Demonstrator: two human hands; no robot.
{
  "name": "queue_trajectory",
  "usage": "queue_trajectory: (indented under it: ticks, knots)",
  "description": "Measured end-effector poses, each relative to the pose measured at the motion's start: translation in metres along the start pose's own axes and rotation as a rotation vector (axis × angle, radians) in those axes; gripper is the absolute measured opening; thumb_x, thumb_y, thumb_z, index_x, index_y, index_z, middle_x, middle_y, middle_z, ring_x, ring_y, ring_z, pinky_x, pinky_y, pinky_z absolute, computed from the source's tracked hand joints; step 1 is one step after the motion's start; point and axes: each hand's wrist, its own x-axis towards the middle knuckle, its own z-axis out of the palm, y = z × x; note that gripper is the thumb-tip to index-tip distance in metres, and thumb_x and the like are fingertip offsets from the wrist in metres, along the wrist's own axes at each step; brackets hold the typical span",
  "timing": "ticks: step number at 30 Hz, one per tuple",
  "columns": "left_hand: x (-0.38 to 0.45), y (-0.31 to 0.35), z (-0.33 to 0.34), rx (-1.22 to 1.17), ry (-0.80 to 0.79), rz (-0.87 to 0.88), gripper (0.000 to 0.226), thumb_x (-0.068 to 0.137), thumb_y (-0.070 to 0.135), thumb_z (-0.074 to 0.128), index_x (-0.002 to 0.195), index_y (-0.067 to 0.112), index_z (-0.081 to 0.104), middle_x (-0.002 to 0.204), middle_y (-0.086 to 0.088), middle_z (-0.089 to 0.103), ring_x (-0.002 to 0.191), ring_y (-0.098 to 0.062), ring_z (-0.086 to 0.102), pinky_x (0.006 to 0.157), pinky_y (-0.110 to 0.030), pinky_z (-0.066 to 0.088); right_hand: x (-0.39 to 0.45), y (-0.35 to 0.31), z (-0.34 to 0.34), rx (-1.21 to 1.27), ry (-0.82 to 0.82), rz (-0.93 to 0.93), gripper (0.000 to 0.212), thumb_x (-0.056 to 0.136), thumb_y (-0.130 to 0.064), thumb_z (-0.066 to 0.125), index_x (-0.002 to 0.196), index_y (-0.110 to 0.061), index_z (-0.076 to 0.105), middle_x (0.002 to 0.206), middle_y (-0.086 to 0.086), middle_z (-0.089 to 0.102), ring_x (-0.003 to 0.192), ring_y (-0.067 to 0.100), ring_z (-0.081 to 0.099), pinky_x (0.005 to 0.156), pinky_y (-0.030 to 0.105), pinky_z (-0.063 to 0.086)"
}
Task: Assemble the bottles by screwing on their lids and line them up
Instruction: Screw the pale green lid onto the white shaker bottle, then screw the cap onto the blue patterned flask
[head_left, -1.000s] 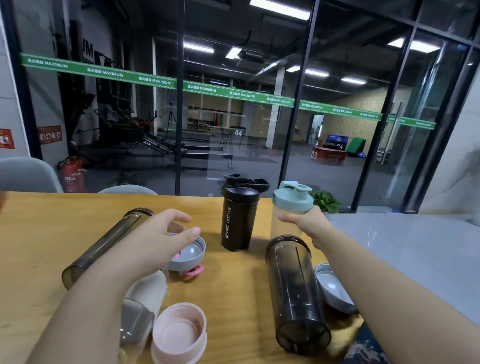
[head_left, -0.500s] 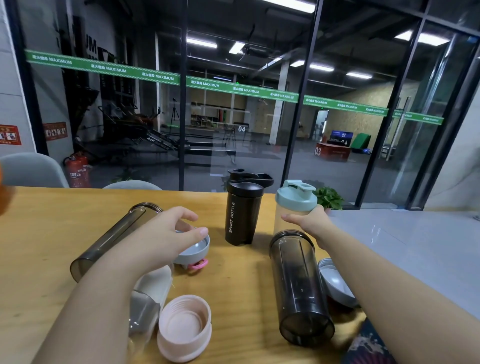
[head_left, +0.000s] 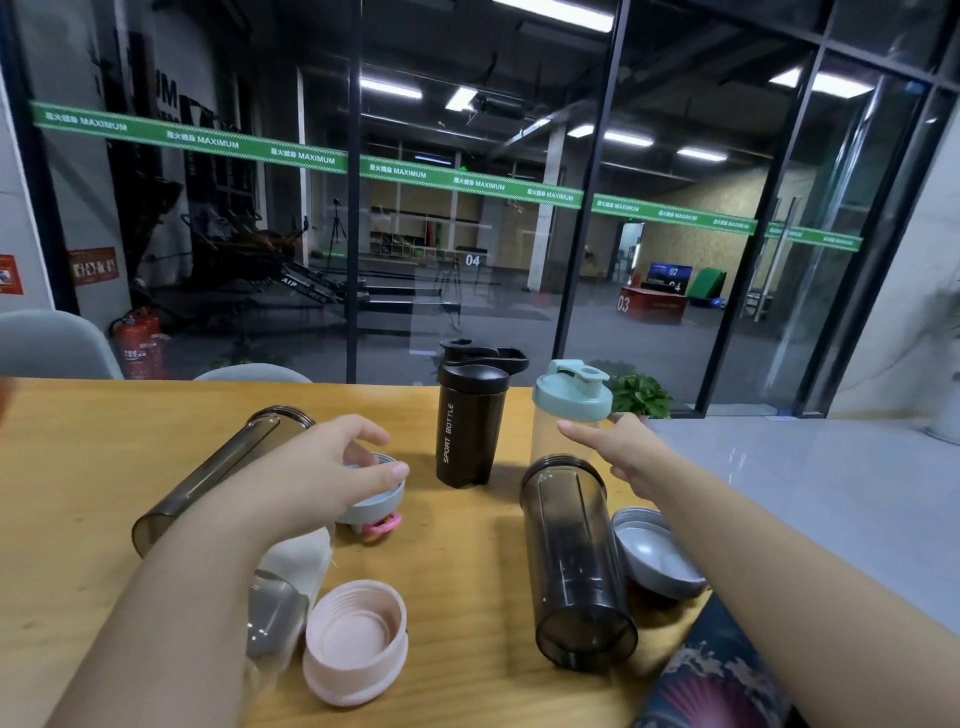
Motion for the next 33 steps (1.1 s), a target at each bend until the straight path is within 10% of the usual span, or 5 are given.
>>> queue_trajectory:
  ticks: [10, 21, 33]
  knots:
    - [-0.005, 0.032, 0.039, 0.145, -0.078, 0.149, 0.041, 0.088, 0.044, 0.061, 0.126, 0.032, 0.049, 0.124, 0.01, 0.054, 0.101, -0.01, 0.056, 0.073, -0.023, 0.048, -0.05, 0.003, -0.017, -0.108, -0.031, -0.004, 0.103, 0.074, -0.052, 0.073, 0.151, -0.013, 0.016, 0.152, 0.009, 0.03, 0.133, 0.027, 0.039, 0.108, 0.042, 0.036]
    - [-0.039, -0.01, 0.051, 0.288, 0.36, 0.565, 0.029, 0.087, 0.036, 0.047, 0.105, 0.022, 0.065, 0.106, 0.017, 0.057, 0.103, -0.011, 0.054, 0.082, -0.019, 0.039, -0.11, -0.005, 0.004, -0.43, -0.148, -0.124, 0.097, 0.08, -0.05, 0.069, 0.151, -0.017, 0.011, 0.154, 0.008, 0.029, 0.137, 0.024, 0.035, 0.107, 0.037, 0.034]
    - [-0.065, -0.045, 0.034, 0.121, 0.632, 0.467, 0.015, 0.088, 0.014, 0.057, 0.098, 0.019, 0.067, 0.099, 0.01, 0.061, 0.099, -0.014, 0.057, 0.081, -0.028, 0.04, -0.149, -0.004, 0.006, -0.63, -0.155, -0.168, 0.092, 0.078, -0.053, 0.068, 0.148, -0.02, 0.018, 0.141, 0.006, 0.043, 0.122, 0.023, 0.049, 0.094, 0.034, 0.047]
